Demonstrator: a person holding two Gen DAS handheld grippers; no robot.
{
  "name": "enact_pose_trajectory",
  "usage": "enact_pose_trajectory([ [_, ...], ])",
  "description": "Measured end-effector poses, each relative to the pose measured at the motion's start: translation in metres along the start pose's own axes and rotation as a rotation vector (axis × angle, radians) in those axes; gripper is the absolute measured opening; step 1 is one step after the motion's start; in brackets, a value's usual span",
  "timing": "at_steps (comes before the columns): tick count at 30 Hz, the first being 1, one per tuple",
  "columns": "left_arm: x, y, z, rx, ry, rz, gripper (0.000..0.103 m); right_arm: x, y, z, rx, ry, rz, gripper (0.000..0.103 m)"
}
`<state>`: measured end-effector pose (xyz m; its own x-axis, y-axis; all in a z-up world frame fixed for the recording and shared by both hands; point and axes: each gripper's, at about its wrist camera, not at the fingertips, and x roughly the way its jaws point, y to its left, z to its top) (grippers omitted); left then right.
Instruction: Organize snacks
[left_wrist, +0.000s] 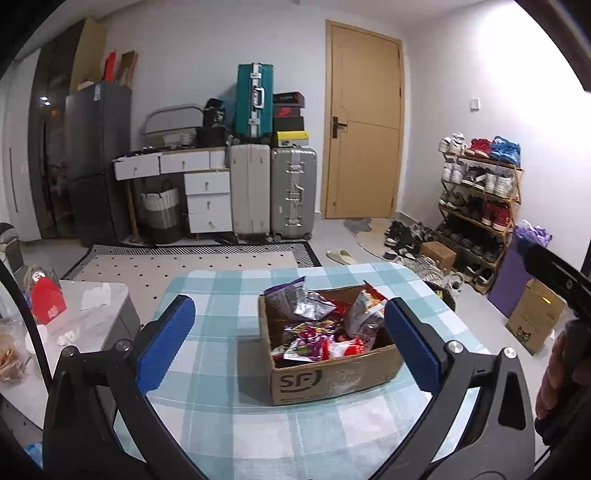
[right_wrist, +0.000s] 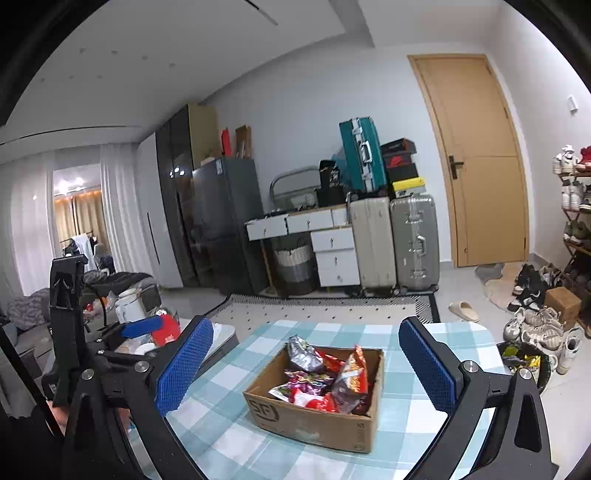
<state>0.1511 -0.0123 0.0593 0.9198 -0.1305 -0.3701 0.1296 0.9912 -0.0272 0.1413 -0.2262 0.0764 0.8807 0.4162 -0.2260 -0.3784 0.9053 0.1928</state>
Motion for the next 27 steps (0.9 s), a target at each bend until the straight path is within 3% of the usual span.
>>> enact_pose_trajectory([
  [5,-0.005,0.012,-0.023,0.012,-0.114,0.085,0.102,-0.024,-0.002,-0.029,-0.059,-0.074,-0.054,0.103],
  [9,-0.003,0.013,-0.051,0.048,-0.161,0.139,0.102,-0.032,-0.006,-0.061,-0.084,-0.105,-0.091,0.103],
  [18,0.045,0.027,-0.12,-0.017,-0.082,0.172,0.102,-0.018,-0.04,-0.135,-0.037,-0.075,-0.199,0.103],
  [27,0.069,0.03,-0.157,-0.006,-0.1,0.173,0.102,-0.006,-0.051,-0.173,-0.078,-0.086,-0.254,0.103],
])
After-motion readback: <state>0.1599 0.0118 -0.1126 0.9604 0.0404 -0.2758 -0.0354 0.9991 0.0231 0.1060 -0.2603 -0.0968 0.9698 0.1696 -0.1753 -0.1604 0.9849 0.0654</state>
